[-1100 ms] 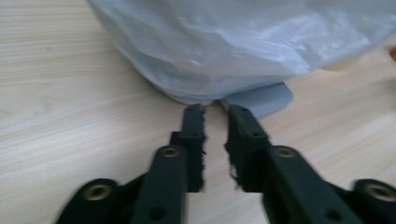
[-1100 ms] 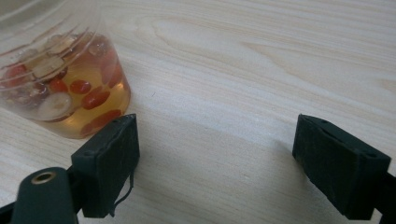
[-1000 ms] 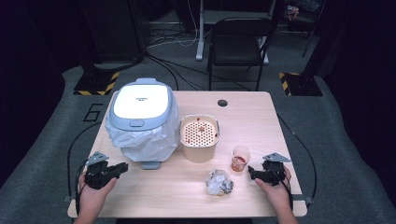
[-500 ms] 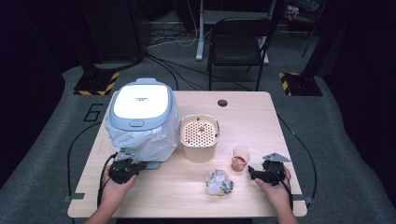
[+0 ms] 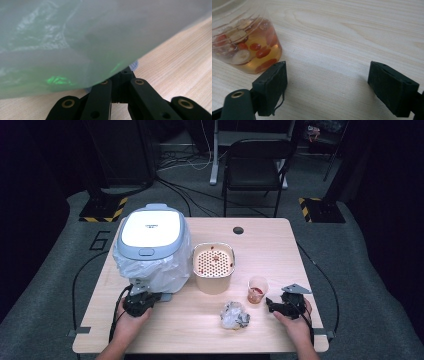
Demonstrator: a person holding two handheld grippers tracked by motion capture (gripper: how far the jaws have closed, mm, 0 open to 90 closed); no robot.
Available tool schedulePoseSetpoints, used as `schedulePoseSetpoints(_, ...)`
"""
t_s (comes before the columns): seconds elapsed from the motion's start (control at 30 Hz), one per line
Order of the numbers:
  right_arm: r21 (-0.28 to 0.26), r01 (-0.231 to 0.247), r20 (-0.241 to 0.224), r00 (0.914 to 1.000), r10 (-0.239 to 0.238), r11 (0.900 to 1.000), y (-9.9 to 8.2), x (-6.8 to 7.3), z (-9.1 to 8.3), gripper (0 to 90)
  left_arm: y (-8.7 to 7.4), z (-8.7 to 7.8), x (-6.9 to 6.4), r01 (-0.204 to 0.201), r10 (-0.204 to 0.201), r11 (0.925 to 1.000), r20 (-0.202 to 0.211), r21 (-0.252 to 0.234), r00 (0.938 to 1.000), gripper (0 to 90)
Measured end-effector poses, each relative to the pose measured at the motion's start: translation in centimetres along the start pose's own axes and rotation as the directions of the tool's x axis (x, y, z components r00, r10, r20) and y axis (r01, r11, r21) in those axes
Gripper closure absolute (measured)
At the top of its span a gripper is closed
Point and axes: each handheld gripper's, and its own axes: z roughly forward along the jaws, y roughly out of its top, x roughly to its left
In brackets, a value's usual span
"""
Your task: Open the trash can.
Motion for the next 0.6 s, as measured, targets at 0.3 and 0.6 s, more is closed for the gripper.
schedulePoseSetpoints(0.3,0.0,-0.019,0.004,0.9998,0.019,0.9998,0.0,-0.2,-0.3,24.1,-0.1,0.5,-0.2,0.042,-0.042,0.9991,0.003,0.005,0.9991,90.0)
schedulePoseSetpoints(0.6,0.024,-0.018,-0.022,0.9996,0.018,0.9996,0.4,0.2,-1.4,31.8,-0.4,1.1,-0.1,0.022,-0.022,0.9993,-0.002,0.031,0.9998,90.0)
